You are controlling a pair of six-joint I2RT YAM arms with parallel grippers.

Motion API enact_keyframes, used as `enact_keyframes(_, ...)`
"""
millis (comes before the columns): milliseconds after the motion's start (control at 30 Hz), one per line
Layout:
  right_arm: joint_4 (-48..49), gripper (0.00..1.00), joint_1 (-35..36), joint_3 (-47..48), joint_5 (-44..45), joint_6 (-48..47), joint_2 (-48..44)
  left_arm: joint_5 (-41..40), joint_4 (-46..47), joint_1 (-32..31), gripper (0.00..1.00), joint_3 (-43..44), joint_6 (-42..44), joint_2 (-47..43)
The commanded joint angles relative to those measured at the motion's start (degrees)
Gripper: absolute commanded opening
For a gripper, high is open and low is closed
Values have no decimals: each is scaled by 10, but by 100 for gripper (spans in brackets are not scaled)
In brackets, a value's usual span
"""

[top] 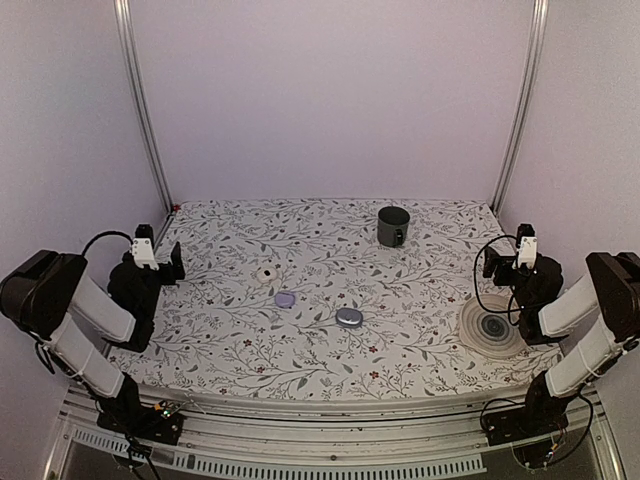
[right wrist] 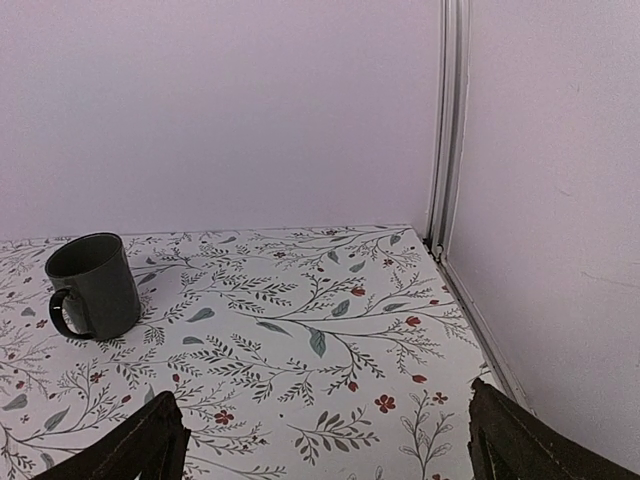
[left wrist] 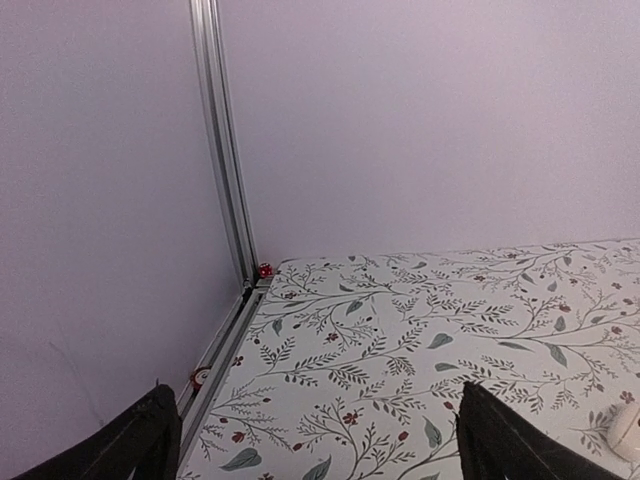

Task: Insert the wireless bluetooth earbuds into the charging case
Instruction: Reset both arms

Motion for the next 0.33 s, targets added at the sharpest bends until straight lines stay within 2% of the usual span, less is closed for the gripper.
enact_keyframes(0, 16, 99, 2, 7, -7, -5, 5, 17, -13, 7, 96, 6, -5, 1)
enact_keyframes(300, 16, 99, 2, 7, -12, -7, 5, 18, -14, 8, 96, 6, -5, 1)
